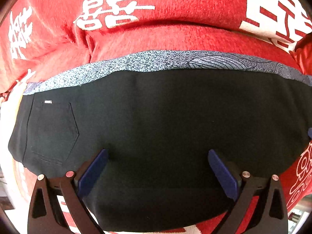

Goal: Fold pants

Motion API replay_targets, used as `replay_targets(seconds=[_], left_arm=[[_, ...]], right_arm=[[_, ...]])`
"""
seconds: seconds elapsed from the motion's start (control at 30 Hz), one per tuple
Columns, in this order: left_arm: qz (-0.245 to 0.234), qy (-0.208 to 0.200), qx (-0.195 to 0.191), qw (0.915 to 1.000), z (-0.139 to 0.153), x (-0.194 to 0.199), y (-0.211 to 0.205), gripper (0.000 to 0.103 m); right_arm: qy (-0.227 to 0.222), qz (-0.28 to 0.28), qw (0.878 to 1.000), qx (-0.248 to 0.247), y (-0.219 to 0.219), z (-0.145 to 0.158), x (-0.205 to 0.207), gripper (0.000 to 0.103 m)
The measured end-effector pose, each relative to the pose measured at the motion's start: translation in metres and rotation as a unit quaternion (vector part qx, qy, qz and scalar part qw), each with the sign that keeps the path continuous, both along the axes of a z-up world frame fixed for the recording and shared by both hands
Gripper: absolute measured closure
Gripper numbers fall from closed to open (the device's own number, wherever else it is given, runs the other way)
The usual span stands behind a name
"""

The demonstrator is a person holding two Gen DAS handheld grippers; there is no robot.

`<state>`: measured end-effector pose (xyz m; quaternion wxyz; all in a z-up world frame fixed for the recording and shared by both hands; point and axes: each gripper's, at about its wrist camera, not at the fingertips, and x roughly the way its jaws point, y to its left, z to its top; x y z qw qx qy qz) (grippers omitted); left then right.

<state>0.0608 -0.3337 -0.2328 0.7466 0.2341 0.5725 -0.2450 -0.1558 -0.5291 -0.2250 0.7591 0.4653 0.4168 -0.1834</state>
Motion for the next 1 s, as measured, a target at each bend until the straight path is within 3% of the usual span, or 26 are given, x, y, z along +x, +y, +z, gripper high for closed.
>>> replay_targets(seconds=[0.1,0.27,0.33,0.47,0.5,0.57,0.63,0.73,0.77,0.8,0.9,1.0], left_arm=[[-0.002,-0.007,0.008,0.9999,0.002,-0.003,-0.002,0.000],[-0.002,-0.003,0.040,0.9992,0.004,0.000,-0.009,0.000],[-0.009,-0.009,0.057,0.9983,0.009,-0.003,-0.017,0.000],[-0.033,-0.009,0.029,0.9990,0.026,-0.020,-0.044,0.000],[-0.045,-0.012,0.022,0.9987,0.030,-0.027,-0.056,0.000],[-0.066,-0.015,0.009,0.9977,0.035,-0.041,-0.079,0.000],[-0.082,-0.008,-0.014,0.9965,0.037,-0.055,-0.106,0.000],[-0.100,0.014,-0.045,0.9939,0.036,-0.073,-0.151,0.000],[-0.109,0.019,-0.050,0.9926,0.033,-0.079,-0.162,0.000],[-0.122,0.021,-0.049,0.9911,0.027,-0.086,-0.174,0.000],[-0.125,0.019,-0.019,0.9918,0.005,-0.097,-0.188,0.000],[-0.100,0.032,-0.049,0.9932,0.002,-0.093,-0.180,0.000]], right_arm=[[-0.017,-0.027,0.998,0.052,-0.010,-0.002,-0.016,0.014],[0.000,-0.045,0.997,0.064,-0.016,0.003,-0.043,0.013],[0.015,-0.072,0.996,0.046,-0.023,0.009,-0.061,0.013],[0.058,-0.127,0.990,-0.020,-0.046,0.025,-0.093,0.015],[0.072,-0.138,0.987,-0.028,-0.052,0.026,-0.098,0.018],[0.079,-0.162,0.983,-0.021,-0.071,0.019,-0.109,0.047],[0.081,-0.184,0.980,-0.007,-0.087,0.011,-0.116,0.059],[0.082,-0.209,0.974,-0.009,-0.107,0.001,-0.120,0.067],[0.082,-0.211,0.974,-0.011,-0.110,0.000,-0.120,0.082],[0.082,-0.211,0.974,-0.015,-0.113,-0.001,-0.119,0.090],[0.073,-0.196,0.977,-0.048,-0.112,0.014,-0.113,0.094],[0.085,-0.145,0.980,-0.103,-0.108,0.026,-0.101,0.094]])
